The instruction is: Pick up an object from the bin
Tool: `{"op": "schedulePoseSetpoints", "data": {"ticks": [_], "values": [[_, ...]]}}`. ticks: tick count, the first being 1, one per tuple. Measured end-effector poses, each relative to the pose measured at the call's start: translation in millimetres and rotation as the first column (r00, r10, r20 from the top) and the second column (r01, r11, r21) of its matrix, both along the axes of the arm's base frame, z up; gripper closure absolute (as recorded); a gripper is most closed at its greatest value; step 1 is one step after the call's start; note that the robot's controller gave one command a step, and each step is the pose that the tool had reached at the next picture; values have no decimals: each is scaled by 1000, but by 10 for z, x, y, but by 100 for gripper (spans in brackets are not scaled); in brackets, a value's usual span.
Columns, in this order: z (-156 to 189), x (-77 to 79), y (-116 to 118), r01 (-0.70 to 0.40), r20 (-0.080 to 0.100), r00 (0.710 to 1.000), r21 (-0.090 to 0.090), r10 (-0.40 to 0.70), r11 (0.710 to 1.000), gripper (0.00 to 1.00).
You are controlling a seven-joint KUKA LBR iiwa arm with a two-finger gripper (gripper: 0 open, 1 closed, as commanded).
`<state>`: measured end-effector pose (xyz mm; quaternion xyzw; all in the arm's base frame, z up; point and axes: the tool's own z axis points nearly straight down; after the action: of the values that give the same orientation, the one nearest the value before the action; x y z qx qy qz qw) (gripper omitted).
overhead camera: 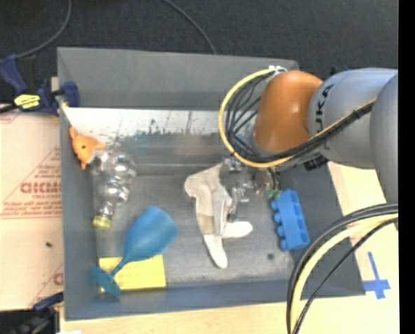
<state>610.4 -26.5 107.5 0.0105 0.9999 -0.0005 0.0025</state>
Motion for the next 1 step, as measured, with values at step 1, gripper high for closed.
{"op": "schedulePoseSetpoints", "data": {"ticks": [1], "values": [[26,-9,-10,9,0,1000,0,-9,1000,0]]}}
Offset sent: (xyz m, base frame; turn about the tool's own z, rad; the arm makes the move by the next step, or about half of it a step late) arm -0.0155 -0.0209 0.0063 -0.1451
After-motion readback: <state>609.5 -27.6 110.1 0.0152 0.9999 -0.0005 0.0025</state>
